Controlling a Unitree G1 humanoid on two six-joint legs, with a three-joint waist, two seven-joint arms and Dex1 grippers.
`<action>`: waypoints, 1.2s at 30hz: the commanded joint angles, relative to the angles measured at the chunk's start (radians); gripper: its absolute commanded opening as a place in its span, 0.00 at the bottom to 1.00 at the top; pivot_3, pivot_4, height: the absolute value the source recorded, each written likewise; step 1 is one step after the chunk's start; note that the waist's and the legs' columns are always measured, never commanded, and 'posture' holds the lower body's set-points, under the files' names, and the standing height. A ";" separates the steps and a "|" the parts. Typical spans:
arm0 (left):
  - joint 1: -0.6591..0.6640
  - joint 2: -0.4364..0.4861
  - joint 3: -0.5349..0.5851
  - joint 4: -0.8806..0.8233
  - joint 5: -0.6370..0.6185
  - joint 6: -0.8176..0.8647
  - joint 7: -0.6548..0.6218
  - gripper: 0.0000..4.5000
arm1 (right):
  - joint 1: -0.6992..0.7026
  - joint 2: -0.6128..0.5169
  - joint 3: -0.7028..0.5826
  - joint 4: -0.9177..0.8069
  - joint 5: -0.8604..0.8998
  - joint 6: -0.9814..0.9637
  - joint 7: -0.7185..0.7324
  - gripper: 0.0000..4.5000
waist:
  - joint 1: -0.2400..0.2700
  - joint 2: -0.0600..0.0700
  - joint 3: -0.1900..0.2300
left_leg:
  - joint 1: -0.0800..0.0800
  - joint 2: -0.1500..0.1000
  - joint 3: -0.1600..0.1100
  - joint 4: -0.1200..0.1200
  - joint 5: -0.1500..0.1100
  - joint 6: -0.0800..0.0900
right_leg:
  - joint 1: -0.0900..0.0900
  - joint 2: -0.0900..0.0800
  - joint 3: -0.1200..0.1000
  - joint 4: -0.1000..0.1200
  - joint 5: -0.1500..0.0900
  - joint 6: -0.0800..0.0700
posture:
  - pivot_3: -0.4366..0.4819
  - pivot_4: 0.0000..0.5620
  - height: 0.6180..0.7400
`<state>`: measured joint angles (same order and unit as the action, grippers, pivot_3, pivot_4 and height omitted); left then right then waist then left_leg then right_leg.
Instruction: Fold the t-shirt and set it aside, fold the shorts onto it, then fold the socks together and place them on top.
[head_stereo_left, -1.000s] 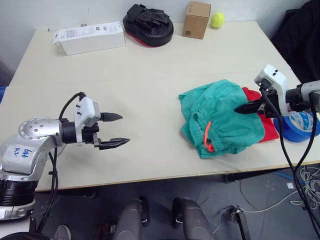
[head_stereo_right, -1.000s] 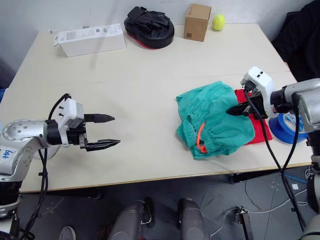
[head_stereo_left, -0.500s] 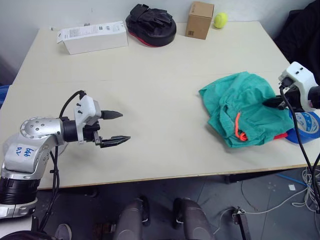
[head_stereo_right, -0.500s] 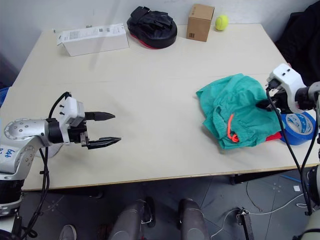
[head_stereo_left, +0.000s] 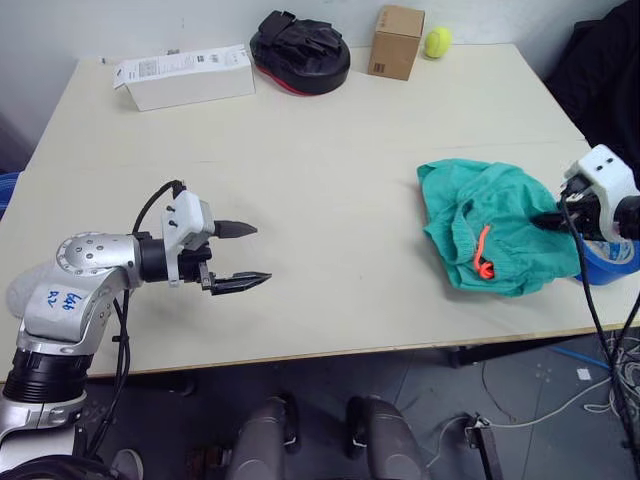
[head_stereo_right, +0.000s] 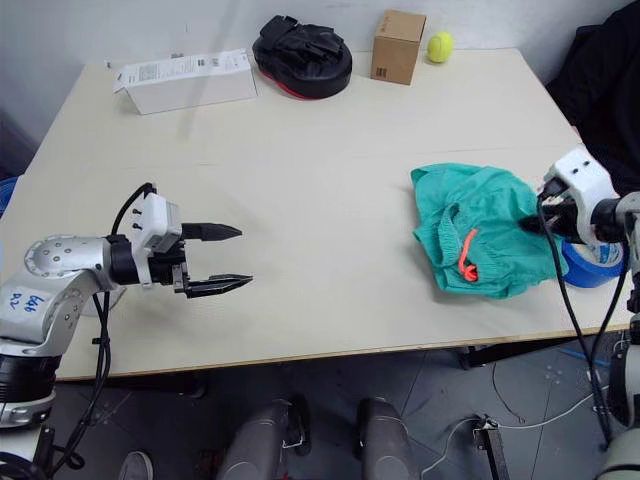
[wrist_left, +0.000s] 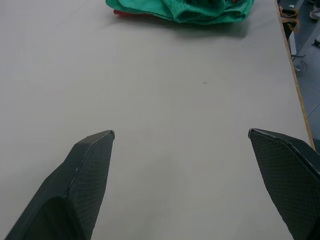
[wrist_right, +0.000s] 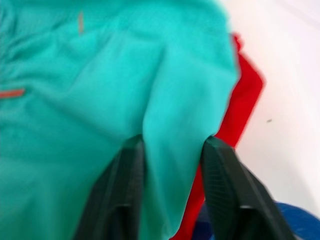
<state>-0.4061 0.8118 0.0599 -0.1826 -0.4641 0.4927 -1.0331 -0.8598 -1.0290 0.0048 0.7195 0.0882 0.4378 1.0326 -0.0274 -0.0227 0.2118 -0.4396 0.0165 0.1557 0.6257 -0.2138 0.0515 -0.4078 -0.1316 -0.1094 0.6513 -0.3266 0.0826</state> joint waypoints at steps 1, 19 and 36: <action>0.003 0.003 0.017 -0.031 -0.011 0.000 0.002 1.00 | 0.059 -0.019 -0.102 -0.105 0.057 -0.055 -0.010 0.60 | 0.001 0.000 0.000 | 0.000 0.000 0.000 0.000 0.000 0.000 | 0.000 0.000 0.000 0.000 0.000 0.000 | 0.48 0.27 1.00; 0.343 0.041 0.337 -0.163 0.045 0.045 0.199 1.00 | 0.198 0.243 -0.106 -0.991 0.624 0.267 0.113 0.99 | -0.001 0.000 0.000 | 0.001 0.003 -0.004 0.003 -0.003 0.001 | 0.002 0.000 -0.001 0.002 0.000 0.000 | 0.48 0.27 1.00; 0.669 0.054 0.618 0.040 0.333 -0.144 0.402 1.00 | 0.199 0.324 0.003 -1.031 0.625 0.210 0.160 0.99 | 0.005 -0.002 -0.002 | 0.000 0.001 -0.005 -0.002 -0.012 -0.001 | 0.002 -0.002 -0.003 -0.008 0.001 -0.001 | 0.48 0.27 1.00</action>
<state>0.2747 0.8426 0.6817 -0.1724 -0.1588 0.3942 -0.6412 -0.6610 -0.7086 0.0171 -0.2731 0.7005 0.6566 1.1902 -0.0219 -0.0250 0.2101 -0.4400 0.0177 0.1508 0.6222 -0.2246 0.0486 -0.4072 -0.1339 -0.1123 0.6434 -0.3253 0.0815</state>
